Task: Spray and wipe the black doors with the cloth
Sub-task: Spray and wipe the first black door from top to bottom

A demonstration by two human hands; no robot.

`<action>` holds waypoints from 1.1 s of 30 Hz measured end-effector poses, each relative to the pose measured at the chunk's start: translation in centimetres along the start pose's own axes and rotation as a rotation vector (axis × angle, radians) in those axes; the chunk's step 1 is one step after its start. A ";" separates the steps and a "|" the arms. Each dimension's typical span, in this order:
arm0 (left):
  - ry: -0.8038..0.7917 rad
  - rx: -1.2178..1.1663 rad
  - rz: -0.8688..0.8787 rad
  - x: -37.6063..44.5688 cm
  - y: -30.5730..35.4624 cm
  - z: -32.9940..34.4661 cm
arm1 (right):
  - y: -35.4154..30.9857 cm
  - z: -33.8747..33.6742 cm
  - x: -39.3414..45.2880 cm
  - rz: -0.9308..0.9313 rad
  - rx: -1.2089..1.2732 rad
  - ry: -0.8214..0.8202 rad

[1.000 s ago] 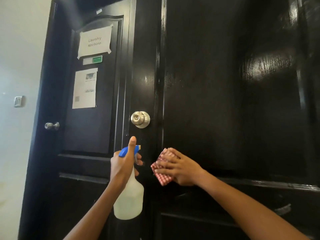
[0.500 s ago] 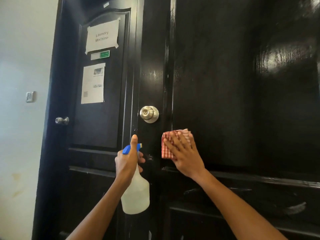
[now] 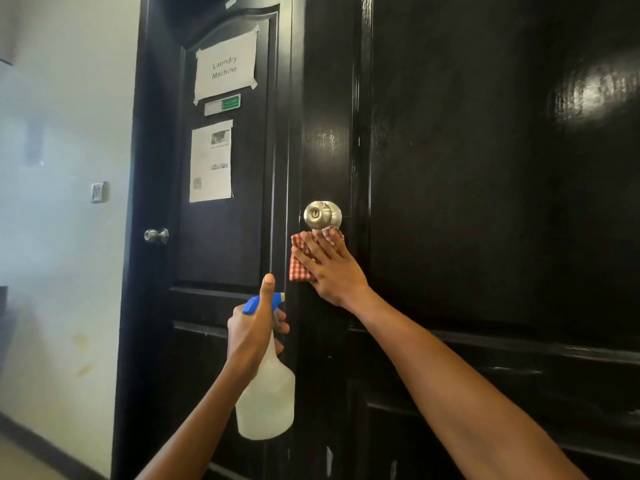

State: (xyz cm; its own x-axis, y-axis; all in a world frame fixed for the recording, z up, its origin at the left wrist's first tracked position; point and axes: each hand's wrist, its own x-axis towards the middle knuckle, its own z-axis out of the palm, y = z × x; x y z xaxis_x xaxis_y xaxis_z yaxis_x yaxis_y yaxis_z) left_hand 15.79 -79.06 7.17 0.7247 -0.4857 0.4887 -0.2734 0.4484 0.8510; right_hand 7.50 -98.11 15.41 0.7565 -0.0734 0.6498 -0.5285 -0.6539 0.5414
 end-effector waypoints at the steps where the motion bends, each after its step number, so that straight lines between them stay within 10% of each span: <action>1: 0.007 0.013 0.012 -0.2 0.0 -0.2 | -0.8 0.9 -0.7 -0.030 0.018 -0.022; 7: 0.025 0.039 0.047 -0.9 0.8 -1.6 | -3.6 5.6 -8.2 -0.525 -0.181 -0.253; 14: 0.078 0.081 0.086 -0.7 1.7 -1.7 | -1.1 -0.6 1.9 0.039 -0.084 0.051; 23: 0.033 0.072 0.049 -1.3 -0.7 -0.8 | -0.4 4.2 -5.4 -0.323 -0.090 -0.050; 33: -0.005 0.050 0.029 -1.4 -1.5 1.2 | 0.4 3.0 -5.1 0.201 0.055 0.280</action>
State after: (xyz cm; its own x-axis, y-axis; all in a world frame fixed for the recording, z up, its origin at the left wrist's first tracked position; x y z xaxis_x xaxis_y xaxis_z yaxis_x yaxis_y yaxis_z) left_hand 14.40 -79.92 5.42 0.7131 -0.4765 0.5143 -0.3260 0.4241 0.8449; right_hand 4.58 -100.22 10.74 0.5001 -0.0001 0.8660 -0.6290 -0.6874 0.3632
